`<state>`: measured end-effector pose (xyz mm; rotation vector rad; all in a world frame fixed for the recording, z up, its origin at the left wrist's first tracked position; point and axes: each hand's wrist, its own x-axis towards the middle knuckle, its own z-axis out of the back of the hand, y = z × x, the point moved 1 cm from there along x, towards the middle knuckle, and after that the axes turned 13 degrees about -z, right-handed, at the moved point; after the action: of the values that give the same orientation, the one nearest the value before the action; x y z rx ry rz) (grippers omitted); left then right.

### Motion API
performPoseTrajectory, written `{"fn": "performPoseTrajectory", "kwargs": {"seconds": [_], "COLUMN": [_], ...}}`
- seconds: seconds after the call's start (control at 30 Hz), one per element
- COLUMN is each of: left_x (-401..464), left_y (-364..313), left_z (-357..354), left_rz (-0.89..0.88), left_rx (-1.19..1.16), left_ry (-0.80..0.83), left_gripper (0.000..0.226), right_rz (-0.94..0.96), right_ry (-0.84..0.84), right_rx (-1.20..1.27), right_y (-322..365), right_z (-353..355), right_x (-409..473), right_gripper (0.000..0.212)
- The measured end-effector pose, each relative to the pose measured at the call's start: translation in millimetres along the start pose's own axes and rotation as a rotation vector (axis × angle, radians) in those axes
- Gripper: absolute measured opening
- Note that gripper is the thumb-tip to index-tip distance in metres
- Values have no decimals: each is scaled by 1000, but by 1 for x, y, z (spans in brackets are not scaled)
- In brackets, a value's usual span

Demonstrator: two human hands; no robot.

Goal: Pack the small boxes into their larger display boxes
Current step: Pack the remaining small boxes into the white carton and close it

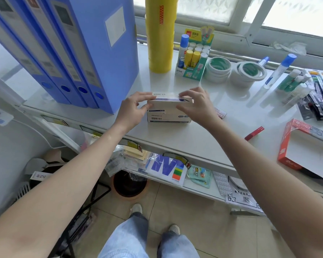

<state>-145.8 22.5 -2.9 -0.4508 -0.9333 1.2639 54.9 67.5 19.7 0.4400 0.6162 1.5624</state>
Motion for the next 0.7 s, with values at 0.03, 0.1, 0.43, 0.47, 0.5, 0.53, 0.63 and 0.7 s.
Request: {"fn": "performPoseTrajectory", "kwargs": {"seconds": [0.03,0.1,0.43,0.47,0.5,0.53,0.63,0.7], "left_x": [-2,-4,-11,-12,-13,-14,-16,-17], "left_y": [1,3,4,4,4,4,5,5], "left_z": [-1,-3,-7,-7,-7,-7,-7,-8], "left_rz": [-6,-12,-17,-23,-29,-38,-106,-175], "left_rx": [15,45,48,54,67,84,166,250], "left_ry": [2,3,-28,-19,-3,15,50,56], "left_gripper": [30,31,31,31,31,30,30,29], "right_rz": [6,11,23,26,29,30,28,27], "right_ry": [-7,-26,-50,-49,-47,-44,-41,-40], "right_rx": [-8,-14,-42,-43,-48,-55,-54,-51], "right_y": [-1,-2,-9,-9,-9,-10,-12,-14], "right_z": [-1,-4,-9,-10,-10,-11,-12,-12], "right_x": [-1,-3,-6,-6,-6,-6,-6,-6], "right_gripper": [33,31,28,28,28,28,28,28]}}
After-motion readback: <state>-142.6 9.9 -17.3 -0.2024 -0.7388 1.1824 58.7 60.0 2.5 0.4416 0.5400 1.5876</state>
